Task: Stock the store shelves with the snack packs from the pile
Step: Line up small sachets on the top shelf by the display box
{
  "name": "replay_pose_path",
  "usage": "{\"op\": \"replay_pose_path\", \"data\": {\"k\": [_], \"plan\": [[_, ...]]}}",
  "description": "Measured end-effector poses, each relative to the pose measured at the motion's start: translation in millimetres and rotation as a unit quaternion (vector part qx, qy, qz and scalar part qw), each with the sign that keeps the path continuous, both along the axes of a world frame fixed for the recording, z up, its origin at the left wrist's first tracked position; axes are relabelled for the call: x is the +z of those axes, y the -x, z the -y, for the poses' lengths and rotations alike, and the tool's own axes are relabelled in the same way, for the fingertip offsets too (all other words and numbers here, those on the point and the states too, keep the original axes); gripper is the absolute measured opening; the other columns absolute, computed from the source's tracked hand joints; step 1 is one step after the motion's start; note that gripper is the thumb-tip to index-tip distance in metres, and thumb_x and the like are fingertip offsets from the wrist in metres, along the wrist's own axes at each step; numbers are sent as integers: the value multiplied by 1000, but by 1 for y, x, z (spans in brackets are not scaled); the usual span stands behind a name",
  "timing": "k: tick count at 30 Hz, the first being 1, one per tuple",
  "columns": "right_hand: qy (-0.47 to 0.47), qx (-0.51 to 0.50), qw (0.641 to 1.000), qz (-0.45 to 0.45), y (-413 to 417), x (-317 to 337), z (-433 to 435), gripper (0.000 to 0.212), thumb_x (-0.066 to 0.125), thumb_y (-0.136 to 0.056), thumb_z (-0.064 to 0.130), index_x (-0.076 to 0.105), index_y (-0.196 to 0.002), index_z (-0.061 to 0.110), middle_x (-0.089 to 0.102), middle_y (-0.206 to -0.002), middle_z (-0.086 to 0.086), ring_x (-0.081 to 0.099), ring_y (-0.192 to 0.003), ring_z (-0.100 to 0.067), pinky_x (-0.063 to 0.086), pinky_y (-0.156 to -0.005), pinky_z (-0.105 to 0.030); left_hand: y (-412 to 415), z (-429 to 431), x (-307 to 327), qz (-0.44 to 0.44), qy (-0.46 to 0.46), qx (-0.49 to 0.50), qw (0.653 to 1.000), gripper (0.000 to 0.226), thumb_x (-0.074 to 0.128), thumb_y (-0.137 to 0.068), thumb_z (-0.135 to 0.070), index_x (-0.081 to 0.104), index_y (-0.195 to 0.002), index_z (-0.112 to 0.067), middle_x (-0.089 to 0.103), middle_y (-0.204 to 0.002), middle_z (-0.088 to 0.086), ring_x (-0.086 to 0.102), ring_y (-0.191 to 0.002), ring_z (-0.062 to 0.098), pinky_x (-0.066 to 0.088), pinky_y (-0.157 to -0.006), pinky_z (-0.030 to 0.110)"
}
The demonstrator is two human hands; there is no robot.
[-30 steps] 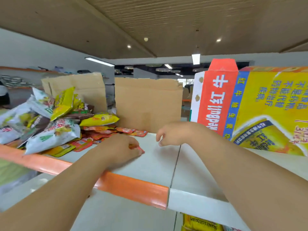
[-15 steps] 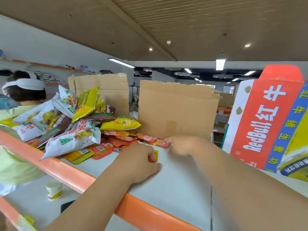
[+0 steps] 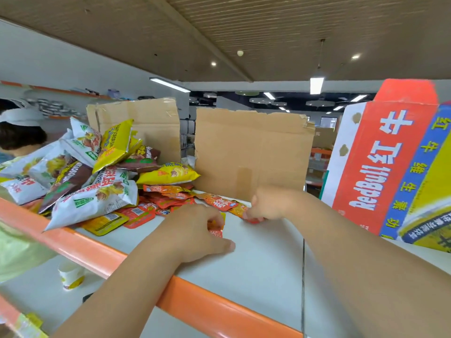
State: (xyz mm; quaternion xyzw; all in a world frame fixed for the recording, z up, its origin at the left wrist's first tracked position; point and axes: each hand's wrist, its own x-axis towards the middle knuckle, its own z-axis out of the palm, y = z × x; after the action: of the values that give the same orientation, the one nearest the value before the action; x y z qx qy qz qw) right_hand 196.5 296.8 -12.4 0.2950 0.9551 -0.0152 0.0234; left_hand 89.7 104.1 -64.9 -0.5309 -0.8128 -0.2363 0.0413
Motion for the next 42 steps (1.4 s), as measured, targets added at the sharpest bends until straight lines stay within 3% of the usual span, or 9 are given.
{"op": "replay_pose_path", "data": {"k": [7,12,20,23,27,31,35,39,42], "plan": [[24,-12,999,-36,-6,-16,-5,36,74,-83,36,57,-113,27,60,-113,1,59,-100,-20,49,-82,-33,-2,7,3,59,4,-51,997,50,81,-76,-48,65,-123,-45,60,-121,-25,55,-112,2,46,-97,26],[30,-5,998,-62,-2,-16,-1,20,66,-86,30,62,-105,24,62,-90,4,55,-71,-14,42,-60,-26,-4,8,3,64,-45,-58,995,35,73,-78,-27,73,-110,-39,68,-103,-25,60,-95,-4,51,-89,25],[-33,-8,958,-284,-9,9,0,14,53,-84,28,66,-84,25,64,-79,3,60,-79,-24,53,-71,-35,-1,9,2,87,40,-89,991,58,67,-76,-26,60,-129,-49,54,-128,-27,51,-119,1,43,-100,23],[-55,-14,948,-313,-14,16,3,15,50,-89,22,64,-82,22,61,-75,1,58,-78,-26,45,-64,-31,-1,7,1,64,3,-73,995,50,64,-82,-12,66,-122,-43,57,-111,-26,55,-107,2,44,-89,19],[-59,-3,947,-316,-18,25,5,15,51,-90,19,63,-82,19,63,-78,-4,57,-78,-28,43,-64,-32,0,4,3,110,-166,-41,979,29,66,-82,-9,69,-91,-36,68,-85,-11,60,-72,4,49,-68,23],[1,21,971,-240,-17,28,3,13,52,-89,10,64,-82,12,60,-75,-9,52,-71,-24,38,-61,-31,1,9,11,194,-309,15,931,30,72,-83,-13,62,-102,-34,64,-92,-15,58,-68,6,42,-54,15],[37,21,985,-170,-16,24,2,18,51,-87,5,59,-73,13,54,-69,-5,48,-64,-19,33,-59,-30,-2,12,14,232,-300,15,925,29,65,-80,-24,56,-106,-32,63,-94,-4,56,-67,12,43,-58,27],[71,34,977,-199,-14,20,-5,26,48,-83,-1,60,-68,16,57,-67,-7,51,-65,-22,39,-64,-32,-1,13,14,271,-291,16,918,30,60,-81,-21,56,-109,-29,61,-87,2,52,-62,17,42,-54,26],[165,71,945,-273,-14,19,-3,42,39,-82,-17,58,-67,17,61,-71,-5,54,-63,-19,42,-59,-29,7,11,15,343,-276,39,897,32,61,-82,-14,59,-112,-27,52,-61,-3,45,-47,15,36,-49,28]]}}
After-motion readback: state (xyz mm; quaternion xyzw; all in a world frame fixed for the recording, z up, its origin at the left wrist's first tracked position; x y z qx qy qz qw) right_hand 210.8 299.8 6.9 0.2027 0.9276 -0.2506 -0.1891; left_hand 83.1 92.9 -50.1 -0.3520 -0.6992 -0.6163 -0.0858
